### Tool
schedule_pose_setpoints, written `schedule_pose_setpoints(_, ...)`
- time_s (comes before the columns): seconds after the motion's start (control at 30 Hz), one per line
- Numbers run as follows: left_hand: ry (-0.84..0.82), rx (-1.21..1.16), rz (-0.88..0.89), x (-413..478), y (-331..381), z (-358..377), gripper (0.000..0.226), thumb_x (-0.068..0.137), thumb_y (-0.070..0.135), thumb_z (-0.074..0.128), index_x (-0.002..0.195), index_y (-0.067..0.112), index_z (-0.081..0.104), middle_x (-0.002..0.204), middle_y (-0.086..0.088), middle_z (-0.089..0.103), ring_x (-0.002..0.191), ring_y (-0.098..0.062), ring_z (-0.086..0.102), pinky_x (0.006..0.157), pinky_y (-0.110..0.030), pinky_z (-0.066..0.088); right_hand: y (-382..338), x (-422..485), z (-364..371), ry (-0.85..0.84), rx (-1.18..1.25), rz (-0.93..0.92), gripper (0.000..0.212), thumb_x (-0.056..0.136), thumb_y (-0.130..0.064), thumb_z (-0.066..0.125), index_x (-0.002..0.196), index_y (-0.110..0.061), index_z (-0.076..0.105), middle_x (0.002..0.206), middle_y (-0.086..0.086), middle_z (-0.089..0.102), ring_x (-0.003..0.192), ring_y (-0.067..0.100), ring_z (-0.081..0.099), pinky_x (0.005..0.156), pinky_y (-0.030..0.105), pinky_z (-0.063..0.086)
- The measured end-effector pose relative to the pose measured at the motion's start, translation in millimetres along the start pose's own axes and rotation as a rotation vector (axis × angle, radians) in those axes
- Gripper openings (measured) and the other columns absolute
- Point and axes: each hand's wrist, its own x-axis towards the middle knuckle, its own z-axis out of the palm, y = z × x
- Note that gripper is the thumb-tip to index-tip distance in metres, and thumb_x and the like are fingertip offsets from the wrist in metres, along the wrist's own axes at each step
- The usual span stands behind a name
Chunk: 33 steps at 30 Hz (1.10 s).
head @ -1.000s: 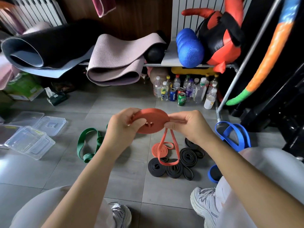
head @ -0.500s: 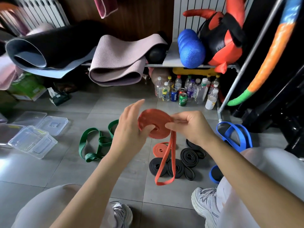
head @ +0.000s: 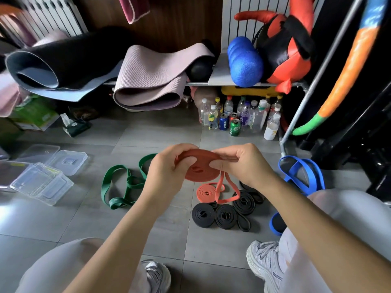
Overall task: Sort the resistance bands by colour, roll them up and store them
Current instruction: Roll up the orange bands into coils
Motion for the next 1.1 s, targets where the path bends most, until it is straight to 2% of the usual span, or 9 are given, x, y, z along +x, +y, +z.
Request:
schedule_pose_setpoints(0.13, 0.094, -0.135, -0.014, 2, 0, -5, 0.037, 0.084, 0.001, 0.063, 0.09, 0.038, 0.063, 0.088, 0.013, 0.067, 0.084, -0.01, 0.063, 0.074, -0.022, 0.052, -1, 1, -4, 0.056, 0.009, 0.004, 0.028, 0.075, -0.006, 0.074, 0.102, -0.012, 0.071, 0.087, -0.007, 0.071, 0.079, -0.001, 0.068, 0.077, 0.013, 0.052)
schedule_pose_setpoints(0.27, 0.168, -0.201, 0.004, 4, -2, -7, 0.033, 0.081, 0.004, 0.065, 0.09, 0.036, 0.063, 0.088, 0.014, 0.066, 0.083, -0.007, 0.061, 0.079, -0.019, 0.049, 0, 1, -3, 0.089, 0.004, 0.014, 0.028, 0.075, -0.008, 0.075, 0.103, -0.007, 0.071, 0.088, -0.002, 0.072, 0.079, 0.003, 0.069, 0.075, 0.013, 0.052)
schedule_pose_setpoints(0.47, 0.149, -0.434, -0.187, 1, -1, 0, 0.025, 0.084, 0.006, 0.064, 0.09, 0.03, 0.064, 0.091, 0.003, 0.066, 0.09, -0.025, 0.064, 0.081, -0.047, 0.054, 1, 1, -2, 0.115, 0.015, 0.022, 0.022, 0.074, -0.007, 0.075, 0.095, -0.014, 0.071, 0.086, 0.0, 0.072, 0.079, 0.007, 0.069, 0.079, 0.019, 0.055)
schedule_pose_setpoints(0.57, 0.062, -0.048, -0.072, 0, -8, 1, 0.03, 0.089, 0.01, 0.059, 0.113, 0.028, 0.054, 0.11, 0.009, 0.057, 0.106, -0.02, 0.058, 0.082, -0.037, 0.051, 3, 0, -2, 0.072, -0.105, 0.015, 0.023, 0.076, -0.01, 0.075, 0.099, -0.012, 0.072, 0.088, 0.001, 0.074, 0.08, 0.009, 0.07, 0.081, 0.026, 0.055)
schedule_pose_setpoints(0.63, 0.001, 0.332, 0.132, -4, -14, 3, 0.054, 0.085, 0.018, 0.065, 0.132, 0.027, 0.042, 0.125, 0.005, 0.05, 0.112, -0.018, 0.05, 0.083, -0.035, 0.047, 5, -2, 2, 0.045, -0.204, 0.0, 0.025, 0.076, -0.012, 0.076, 0.101, -0.013, 0.073, 0.088, 0.0, 0.074, 0.08, 0.01, 0.07, 0.082, 0.03, 0.056)
schedule_pose_setpoints(0.73, -0.105, 0.619, 0.325, -10, -15, 13, 0.057, 0.082, 0.024, 0.063, 0.133, 0.033, 0.039, 0.124, 0.001, 0.054, 0.107, -0.026, 0.054, 0.073, -0.039, 0.053, 6, -4, 4, 0.011, -0.298, -0.013, 0.022, 0.076, -0.015, 0.076, 0.097, -0.018, 0.074, 0.086, -0.002, 0.075, 0.079, 0.009, 0.07, 0.08, 0.033, 0.056)
schedule_pose_setpoints(0.83, -0.121, 0.51, 0.218, -10, -12, 14, 0.046, 0.08, 0.031, 0.051, 0.126, 0.032, 0.053, 0.106, 0.002, 0.063, 0.09, -0.027, 0.061, 0.068, -0.038, 0.053, 4, -4, 3, 0.013, -0.325, -0.025, 0.019, 0.076, -0.015, 0.075, 0.093, -0.022, 0.075, 0.083, -0.005, 0.075, 0.078, 0.007, 0.069, 0.078, 0.034, 0.055)
schedule_pose_setpoints(1.0, -0.048, 0.165, 0.061, -7, -10, 14, 0.042, 0.082, 0.016, 0.064, 0.122, 0.029, 0.059, 0.108, 0.009, 0.064, 0.098, -0.011, 0.057, 0.086, -0.019, 0.044, -3, -1, -4, 0.054, -0.103, 0.0, 0.029, 0.073, -0.01, 0.077, 0.092, -0.031, 0.071, 0.085, -0.009, 0.073, 0.081, 0.004, 0.07, 0.081, 0.026, 0.055)
schedule_pose_setpoints(1.1, 0.03, -0.011, 0.017, -3, -10, 12, 0.04, 0.079, 0.021, 0.062, 0.117, 0.033, 0.06, 0.104, 0.023, 0.061, 0.099, -0.008, 0.059, 0.089, -0.026, 0.048, -6, 0, -7, 0.069, 0.007, 0.009, 0.031, 0.073, -0.006, 0.076, 0.092, -0.029, 0.069, 0.086, -0.009, 0.071, 0.079, -0.001, 0.068, 0.079, 0.015, 0.052)
